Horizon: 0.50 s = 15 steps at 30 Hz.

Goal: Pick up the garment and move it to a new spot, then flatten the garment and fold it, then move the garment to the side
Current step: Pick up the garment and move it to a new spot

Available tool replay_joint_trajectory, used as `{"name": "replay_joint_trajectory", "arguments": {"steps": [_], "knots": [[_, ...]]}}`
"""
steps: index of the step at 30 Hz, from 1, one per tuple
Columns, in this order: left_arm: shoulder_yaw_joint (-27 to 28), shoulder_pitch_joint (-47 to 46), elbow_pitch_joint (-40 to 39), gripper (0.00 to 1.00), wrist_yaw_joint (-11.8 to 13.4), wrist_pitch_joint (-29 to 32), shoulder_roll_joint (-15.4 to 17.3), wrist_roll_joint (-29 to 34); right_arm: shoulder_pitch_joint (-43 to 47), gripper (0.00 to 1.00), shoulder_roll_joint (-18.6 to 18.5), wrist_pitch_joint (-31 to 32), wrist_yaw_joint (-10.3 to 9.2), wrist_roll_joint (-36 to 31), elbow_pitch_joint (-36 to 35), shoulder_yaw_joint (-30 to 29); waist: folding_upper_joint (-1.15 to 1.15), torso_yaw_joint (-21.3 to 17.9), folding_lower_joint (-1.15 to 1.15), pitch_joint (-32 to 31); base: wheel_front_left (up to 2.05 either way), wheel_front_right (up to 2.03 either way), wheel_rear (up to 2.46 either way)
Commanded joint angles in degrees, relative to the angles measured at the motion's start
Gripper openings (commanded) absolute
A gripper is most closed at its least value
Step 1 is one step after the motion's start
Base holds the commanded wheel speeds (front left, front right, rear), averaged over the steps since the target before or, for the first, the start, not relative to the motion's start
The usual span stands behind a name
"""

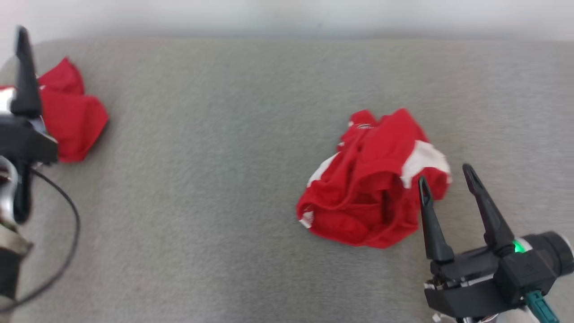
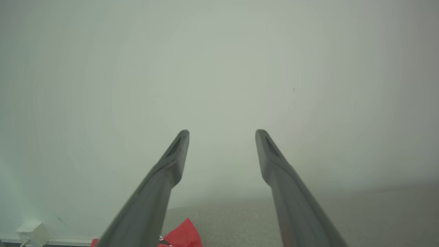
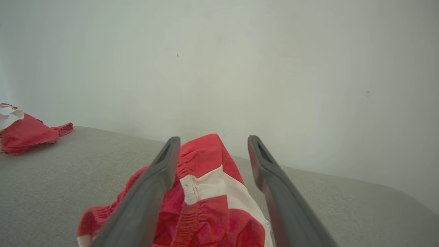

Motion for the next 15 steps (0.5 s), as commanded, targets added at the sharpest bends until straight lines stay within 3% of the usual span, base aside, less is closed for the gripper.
{"name": "replay_joint_trajectory", "arguments": {"steps": [1, 8, 15], "knots": [[0.4, 2.29, -1.3, 1.0, 0.4, -0.19, -0.56, 0.55, 0.89, 1.0, 0.3, -0.45, 0.03, 0.58, 0.75, -0.24, 0.0, -3.83, 0.01, -3.49, 0.0, 0.0, 0.0], [1.02, 12.17, -8.6, 1.0, 1.85, -0.19, -3.29, 2.3, 3.52, 1.0, 1.03, -1.31, 0.03, 1.69, 4.96, -2.08, 0.0, -7.09, 0.01, -7.06, 0.0, 0.0, 0.0], [0.48, 20.01, -12.26, 1.0, 3.15, -0.19, -5.07, 3.04, 5.07, 1.0, 1.24, -1.55, 0.03, 2.61, 7.89, -3.11, 0.0, -6.98, 0.01, -9.01, 0.0, 0.0, 0.0]]}}
